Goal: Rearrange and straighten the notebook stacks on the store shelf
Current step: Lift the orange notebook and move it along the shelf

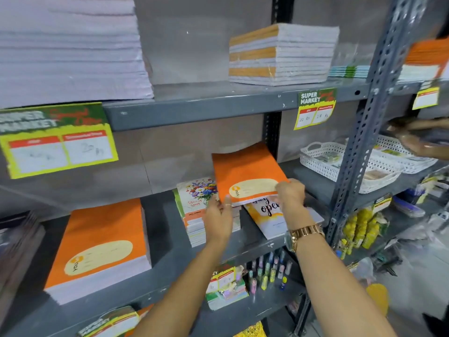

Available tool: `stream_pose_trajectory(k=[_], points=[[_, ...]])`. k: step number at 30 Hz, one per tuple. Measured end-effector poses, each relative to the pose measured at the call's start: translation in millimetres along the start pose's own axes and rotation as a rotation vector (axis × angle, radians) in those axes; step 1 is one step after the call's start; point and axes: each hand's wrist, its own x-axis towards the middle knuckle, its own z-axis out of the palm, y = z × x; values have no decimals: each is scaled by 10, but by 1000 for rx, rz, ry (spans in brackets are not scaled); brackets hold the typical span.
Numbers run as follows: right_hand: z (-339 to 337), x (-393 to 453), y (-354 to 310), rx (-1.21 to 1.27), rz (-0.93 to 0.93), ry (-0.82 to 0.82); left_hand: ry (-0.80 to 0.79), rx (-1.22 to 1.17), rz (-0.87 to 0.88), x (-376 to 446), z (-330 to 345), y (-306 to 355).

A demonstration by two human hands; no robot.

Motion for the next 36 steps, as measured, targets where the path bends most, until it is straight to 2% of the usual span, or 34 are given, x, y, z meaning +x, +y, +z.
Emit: stream_pose_trajectory(k=[3,5,12,19,24,29,36], points=[[150,-320,39,63,3,-176,75,-250,-284,119,-250,92],[287,-499,70,141,47,-217,124,-277,-362,134,-470,128],[947,-1155,113,156,70,-381,261,-319,-361,10,-1429,101],[1649,-1984,129,171,68,-563,410,-253,-341,-193,-2521,55],[2023,-2528,194,167,89,-639,503,-284,-367,-326,-3139,-60],[2195,-2833,373,142,107,-685,512,-268,-379,-443,-3471,-185],[2239,-2726,548,79,99,-607,442,-257,-426,-342,-3440,-510]])
